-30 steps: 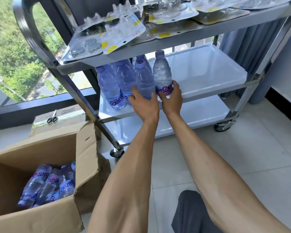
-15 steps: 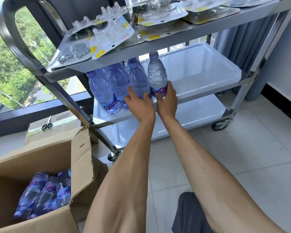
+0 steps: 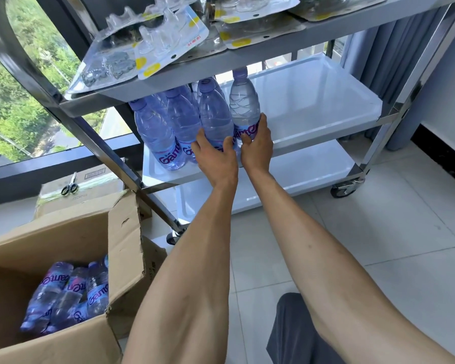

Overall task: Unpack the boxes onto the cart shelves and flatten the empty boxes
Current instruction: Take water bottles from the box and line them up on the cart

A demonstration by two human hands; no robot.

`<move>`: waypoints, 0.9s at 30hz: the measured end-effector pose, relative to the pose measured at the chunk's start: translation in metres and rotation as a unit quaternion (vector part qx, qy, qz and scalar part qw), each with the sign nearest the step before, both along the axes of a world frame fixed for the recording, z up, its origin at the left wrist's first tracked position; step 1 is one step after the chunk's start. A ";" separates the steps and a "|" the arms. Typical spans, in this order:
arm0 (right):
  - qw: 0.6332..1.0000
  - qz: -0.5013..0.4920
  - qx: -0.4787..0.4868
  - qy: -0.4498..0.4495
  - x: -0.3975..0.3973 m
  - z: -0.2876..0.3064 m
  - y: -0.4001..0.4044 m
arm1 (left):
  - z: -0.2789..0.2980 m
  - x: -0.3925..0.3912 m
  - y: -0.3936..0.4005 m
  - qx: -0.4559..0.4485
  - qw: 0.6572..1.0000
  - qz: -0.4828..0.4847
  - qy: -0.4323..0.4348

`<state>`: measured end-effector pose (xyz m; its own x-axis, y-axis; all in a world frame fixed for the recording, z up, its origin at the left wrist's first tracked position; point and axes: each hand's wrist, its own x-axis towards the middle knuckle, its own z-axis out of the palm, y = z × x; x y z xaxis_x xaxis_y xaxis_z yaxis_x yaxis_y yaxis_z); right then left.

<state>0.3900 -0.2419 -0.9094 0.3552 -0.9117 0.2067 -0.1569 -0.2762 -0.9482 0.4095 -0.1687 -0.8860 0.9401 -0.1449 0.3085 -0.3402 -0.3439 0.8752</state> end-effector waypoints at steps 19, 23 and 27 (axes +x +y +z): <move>0.998 -0.003 -0.058 0.023 0.002 -0.007 -0.005 | 0.005 0.005 -0.016 0.100 0.994 0.041 0.023; 0.998 0.006 -0.055 0.026 0.002 -0.008 -0.007 | 0.001 0.007 -0.015 0.070 0.993 0.079 0.044; 0.997 0.008 -0.063 0.047 0.004 -0.013 -0.006 | -0.006 0.012 -0.016 0.084 0.988 0.096 0.086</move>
